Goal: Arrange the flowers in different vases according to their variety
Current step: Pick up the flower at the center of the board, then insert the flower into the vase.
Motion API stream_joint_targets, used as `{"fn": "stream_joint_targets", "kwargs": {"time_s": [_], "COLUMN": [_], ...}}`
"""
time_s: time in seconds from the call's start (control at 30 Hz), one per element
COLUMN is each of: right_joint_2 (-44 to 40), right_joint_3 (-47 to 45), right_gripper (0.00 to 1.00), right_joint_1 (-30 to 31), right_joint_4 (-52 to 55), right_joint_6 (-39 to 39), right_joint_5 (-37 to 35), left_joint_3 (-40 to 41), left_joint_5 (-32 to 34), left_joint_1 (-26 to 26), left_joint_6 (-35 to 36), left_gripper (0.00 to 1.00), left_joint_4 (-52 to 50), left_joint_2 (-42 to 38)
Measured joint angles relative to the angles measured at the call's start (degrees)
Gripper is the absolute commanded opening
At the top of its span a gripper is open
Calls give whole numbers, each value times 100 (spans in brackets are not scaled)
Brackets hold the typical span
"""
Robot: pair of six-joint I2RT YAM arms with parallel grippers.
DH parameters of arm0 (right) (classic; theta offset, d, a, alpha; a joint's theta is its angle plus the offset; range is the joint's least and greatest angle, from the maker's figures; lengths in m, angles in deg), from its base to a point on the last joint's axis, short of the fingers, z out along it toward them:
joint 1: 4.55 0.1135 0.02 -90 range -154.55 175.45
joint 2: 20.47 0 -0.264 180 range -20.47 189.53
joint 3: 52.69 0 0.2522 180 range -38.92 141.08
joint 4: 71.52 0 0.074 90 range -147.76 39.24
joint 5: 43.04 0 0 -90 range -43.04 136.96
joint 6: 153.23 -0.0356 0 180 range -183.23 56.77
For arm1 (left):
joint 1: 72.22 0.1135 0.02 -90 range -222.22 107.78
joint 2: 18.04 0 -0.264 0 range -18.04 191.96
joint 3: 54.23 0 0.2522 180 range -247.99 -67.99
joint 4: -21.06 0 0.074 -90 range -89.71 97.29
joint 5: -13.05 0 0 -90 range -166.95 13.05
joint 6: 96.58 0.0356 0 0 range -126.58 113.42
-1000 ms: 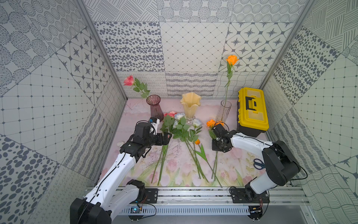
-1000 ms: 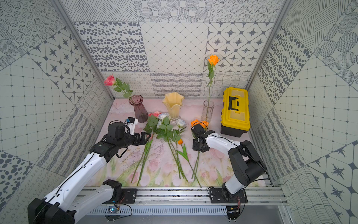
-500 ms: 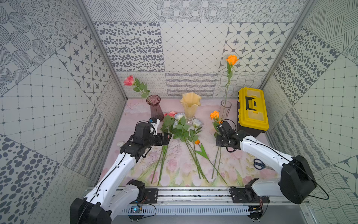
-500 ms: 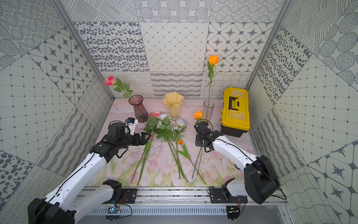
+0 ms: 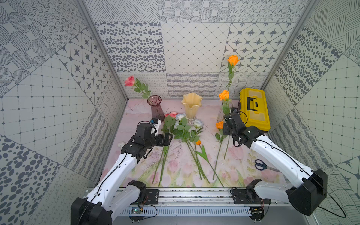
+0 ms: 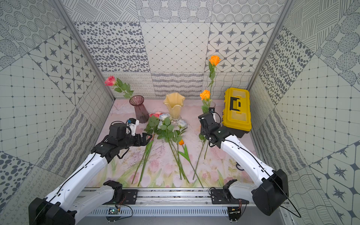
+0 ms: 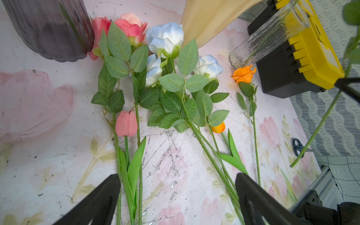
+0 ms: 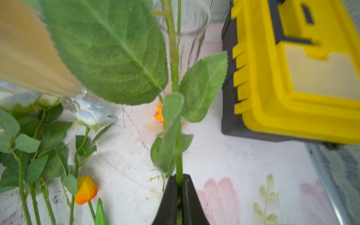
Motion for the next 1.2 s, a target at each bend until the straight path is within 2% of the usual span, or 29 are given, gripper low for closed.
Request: {"fn": "stream_joint_targets", "kwargs": {"time_s": [0.3,0.57,0.73,0.9,1.2], "right_joint_2": [573,1982,2809,3187,3174], "right_joint_3": [1982,3613,4319,4277,2802], "right_gripper": [0,0,0,0,0], "right_joint_1": [-393,-999,-1281,-1425,-1419], "right_joint_4": [-1093,-2452,-3053,-3381,-3888], "right_joint_6": [1388,2588,3014,3099,2632], "right_joint_5": [-595,-750,-750,-752,-763], "left_joint_3": [0,-13,-17,-17,-17], "left_joint_5": [-101,-216,-251,-249,-249], "left_joint_1": [-22,-61,-83,-94,-114], "left_joint_6": [-17,-42,-42,-42,-42], "left_gripper": [97,97,97,97,97], "left_joint_4": [-9,-17,-22,-28,-44], "left_joint_2": [203,382,446,468,496]}}
